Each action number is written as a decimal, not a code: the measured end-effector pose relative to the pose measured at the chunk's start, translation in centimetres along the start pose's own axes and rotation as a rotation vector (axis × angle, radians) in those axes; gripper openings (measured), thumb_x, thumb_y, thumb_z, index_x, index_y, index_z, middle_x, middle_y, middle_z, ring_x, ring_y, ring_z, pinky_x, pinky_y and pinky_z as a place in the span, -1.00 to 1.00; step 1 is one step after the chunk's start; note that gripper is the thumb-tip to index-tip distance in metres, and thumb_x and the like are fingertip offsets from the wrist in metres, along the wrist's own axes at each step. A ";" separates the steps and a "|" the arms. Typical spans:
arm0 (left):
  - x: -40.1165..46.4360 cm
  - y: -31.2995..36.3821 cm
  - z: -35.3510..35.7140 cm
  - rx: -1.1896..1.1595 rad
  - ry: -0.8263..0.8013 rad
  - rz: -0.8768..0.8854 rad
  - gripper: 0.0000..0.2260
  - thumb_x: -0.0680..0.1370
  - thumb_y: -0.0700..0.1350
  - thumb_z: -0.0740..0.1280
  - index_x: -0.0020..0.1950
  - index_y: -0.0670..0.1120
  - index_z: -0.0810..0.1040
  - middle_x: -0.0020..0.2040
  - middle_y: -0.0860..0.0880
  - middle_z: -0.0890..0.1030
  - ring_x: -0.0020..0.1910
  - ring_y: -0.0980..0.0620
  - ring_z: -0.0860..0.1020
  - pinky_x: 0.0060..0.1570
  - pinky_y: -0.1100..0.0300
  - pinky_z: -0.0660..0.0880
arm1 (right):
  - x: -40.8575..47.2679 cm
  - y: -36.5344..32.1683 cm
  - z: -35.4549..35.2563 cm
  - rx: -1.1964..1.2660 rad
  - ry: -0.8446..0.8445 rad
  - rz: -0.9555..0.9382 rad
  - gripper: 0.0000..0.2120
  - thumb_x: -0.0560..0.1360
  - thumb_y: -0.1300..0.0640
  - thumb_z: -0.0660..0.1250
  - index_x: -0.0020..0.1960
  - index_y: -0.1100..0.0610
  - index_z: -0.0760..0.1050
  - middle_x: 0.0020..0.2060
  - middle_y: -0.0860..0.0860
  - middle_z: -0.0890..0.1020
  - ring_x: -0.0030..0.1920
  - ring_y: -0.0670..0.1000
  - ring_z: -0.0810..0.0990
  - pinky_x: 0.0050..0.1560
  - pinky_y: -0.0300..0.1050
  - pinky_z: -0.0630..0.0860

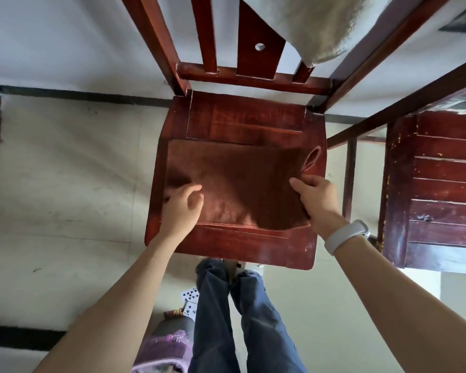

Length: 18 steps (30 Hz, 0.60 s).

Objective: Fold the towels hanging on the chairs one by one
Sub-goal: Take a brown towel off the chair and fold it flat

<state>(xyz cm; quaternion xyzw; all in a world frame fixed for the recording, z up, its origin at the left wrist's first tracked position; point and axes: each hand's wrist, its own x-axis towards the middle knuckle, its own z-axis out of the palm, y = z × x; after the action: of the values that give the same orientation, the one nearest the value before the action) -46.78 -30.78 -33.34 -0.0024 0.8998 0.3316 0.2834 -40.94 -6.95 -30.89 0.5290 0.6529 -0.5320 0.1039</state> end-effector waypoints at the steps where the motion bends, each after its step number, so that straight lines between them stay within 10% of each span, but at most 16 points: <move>1: -0.3 0.0 -0.6 -0.137 0.025 -0.087 -0.75 0.57 -0.16 0.22 0.22 -0.14 0.51 0.26 -0.06 0.52 0.30 0.01 0.43 0.24 0.25 0.29 | -0.7 -0.9 0.8 0.024 -0.057 -0.035 -0.83 0.42 0.17 0.40 -0.01 0.20 0.54 -0.28 0.05 0.58 -0.30 0.00 0.55 -0.21 -0.09 0.56; 6: -2.0 -1.5 -2.9 -0.795 0.103 -0.521 -0.83 0.56 -0.20 0.22 0.12 -0.11 0.51 0.09 -0.12 0.57 0.05 -0.04 0.56 0.11 0.11 0.48 | -4.2 -4.6 8.1 -0.052 -0.282 -0.151 -0.83 0.41 0.19 0.41 -0.24 0.02 0.42 -0.31 -0.02 0.53 -0.30 0.02 0.55 -0.21 -0.03 0.59; 18: -2.0 -5.4 -3.6 -1.094 0.086 -0.667 -0.76 0.60 -0.15 0.15 0.19 -0.20 0.47 -0.05 -0.12 0.59 -0.12 0.02 0.60 -0.04 0.18 0.54 | -4.4 -5.4 20.4 -0.428 -0.363 -0.251 -0.89 0.48 0.22 0.23 -0.10 0.08 0.52 -0.15 0.08 0.61 -0.26 0.08 0.61 -0.05 0.02 0.61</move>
<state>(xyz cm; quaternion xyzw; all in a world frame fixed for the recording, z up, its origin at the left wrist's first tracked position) -45.92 -37.55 -33.28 -0.4395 0.5623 0.6364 0.2925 -52.12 -25.23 -33.06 0.3066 0.7813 -0.4768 0.2613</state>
